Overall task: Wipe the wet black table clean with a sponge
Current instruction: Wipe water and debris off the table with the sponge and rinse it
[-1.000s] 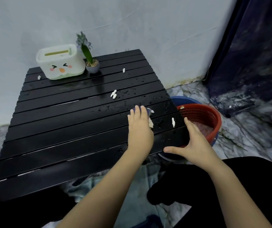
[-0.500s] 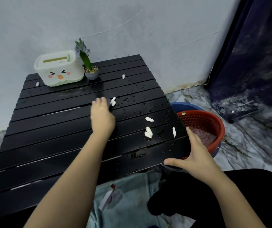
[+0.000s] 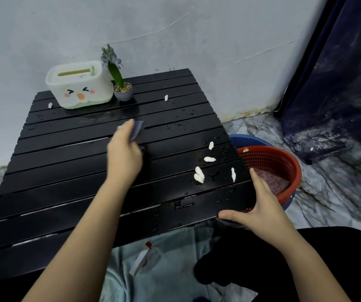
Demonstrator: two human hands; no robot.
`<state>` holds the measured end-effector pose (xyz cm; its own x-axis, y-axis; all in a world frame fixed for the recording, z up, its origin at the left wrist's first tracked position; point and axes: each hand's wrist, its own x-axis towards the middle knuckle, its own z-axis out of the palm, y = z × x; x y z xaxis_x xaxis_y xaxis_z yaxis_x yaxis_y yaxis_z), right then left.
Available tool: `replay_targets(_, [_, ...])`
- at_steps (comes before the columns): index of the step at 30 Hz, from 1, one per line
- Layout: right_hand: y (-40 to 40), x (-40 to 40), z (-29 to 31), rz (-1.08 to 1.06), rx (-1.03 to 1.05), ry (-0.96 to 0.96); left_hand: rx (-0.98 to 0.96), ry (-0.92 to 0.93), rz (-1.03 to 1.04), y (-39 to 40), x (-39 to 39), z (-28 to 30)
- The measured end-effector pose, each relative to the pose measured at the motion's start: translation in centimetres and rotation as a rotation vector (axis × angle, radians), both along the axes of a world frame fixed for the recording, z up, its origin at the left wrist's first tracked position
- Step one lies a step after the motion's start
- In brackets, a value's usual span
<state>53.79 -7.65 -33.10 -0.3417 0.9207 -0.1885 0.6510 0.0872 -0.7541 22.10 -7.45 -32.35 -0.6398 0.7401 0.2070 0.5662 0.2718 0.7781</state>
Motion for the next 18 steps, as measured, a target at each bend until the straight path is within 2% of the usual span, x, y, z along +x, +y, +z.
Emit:
replay_targets(3, [0.1,-0.1,0.0,-0.004,-0.002,-0.029,-0.286,0.177,0.281,-4.8,-4.6,-2.0])
replay_targets(5, [0.1,-0.1,0.1,0.0,0.004,-0.048,-0.374,0.238,0.306,-6.4,-4.4,-3.2])
replay_targets(7, [0.0,-0.1,0.0,0.003,0.011,-0.055,-0.379,0.27,0.286,-6.1,-2.9,-3.7])
replay_targets(10, [0.0,-0.2,0.1,0.008,0.011,-0.064,-0.356,0.236,0.185,-3.1,1.3,-3.5])
replay_targets(18, [0.3,-0.1,-0.3,0.008,0.027,-0.074,-0.303,0.291,-0.327,5.1,15.1,-2.0])
